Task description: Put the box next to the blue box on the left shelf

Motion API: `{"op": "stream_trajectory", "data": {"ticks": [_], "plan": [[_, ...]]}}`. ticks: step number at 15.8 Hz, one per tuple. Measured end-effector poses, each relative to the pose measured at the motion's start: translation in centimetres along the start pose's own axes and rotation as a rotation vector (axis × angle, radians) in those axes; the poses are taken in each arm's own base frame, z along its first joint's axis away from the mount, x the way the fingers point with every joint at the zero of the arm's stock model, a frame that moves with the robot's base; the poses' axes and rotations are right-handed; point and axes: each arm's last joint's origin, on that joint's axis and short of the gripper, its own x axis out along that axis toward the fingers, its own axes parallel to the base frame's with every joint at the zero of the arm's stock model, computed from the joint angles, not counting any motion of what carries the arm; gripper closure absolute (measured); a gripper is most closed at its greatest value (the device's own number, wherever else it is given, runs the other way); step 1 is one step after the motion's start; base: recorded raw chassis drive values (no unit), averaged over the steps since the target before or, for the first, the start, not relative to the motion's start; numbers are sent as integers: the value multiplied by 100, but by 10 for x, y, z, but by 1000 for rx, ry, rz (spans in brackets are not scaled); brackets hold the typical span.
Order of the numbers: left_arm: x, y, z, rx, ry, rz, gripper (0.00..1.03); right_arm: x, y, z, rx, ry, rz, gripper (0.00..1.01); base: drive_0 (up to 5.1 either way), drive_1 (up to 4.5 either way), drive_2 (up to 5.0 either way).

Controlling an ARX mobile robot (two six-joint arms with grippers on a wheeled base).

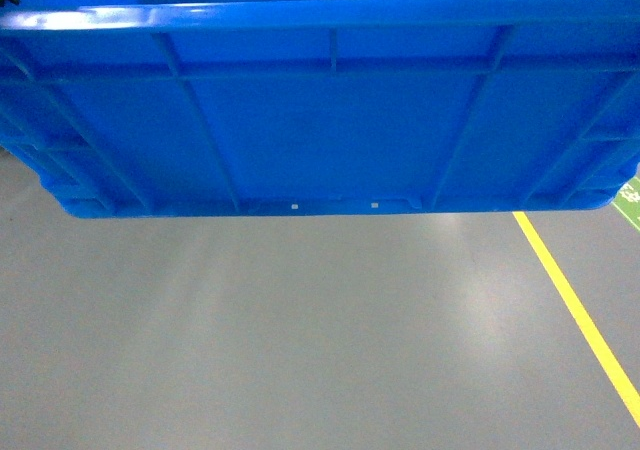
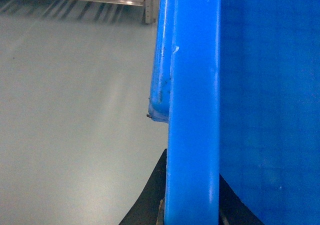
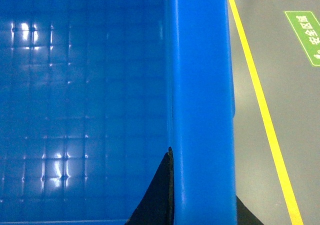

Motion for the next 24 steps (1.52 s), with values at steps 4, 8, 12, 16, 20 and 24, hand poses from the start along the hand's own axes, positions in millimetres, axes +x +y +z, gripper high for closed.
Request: {"op": "stream_trajectory", "data": {"ticks": [4, 8, 12, 16, 20, 24], "plan": [[0, 0, 1, 4, -6, -1, 95, 0, 0, 0, 3, 3, 0, 93, -2, 425, -430], [0, 0, 0, 4, 0, 1, 95, 0, 0, -1, 2, 5, 0, 93, -2, 425, -430], [-1, 0, 1, 5, -7, 1, 95, 0, 0, 0, 4, 1, 1, 93, -2, 425, -430], [0, 0, 1, 4, -6, 0, 95, 0, 0, 0, 3, 2, 0, 93, -10, 417, -437], [0, 0, 1, 2, -7, 2, 95, 0, 0, 0, 3, -1, 2, 93, -10, 417, -437], [-1, 0, 1, 6, -7, 1, 95, 0, 0, 0, 4, 1, 1, 93, -10, 417, -437]]}}
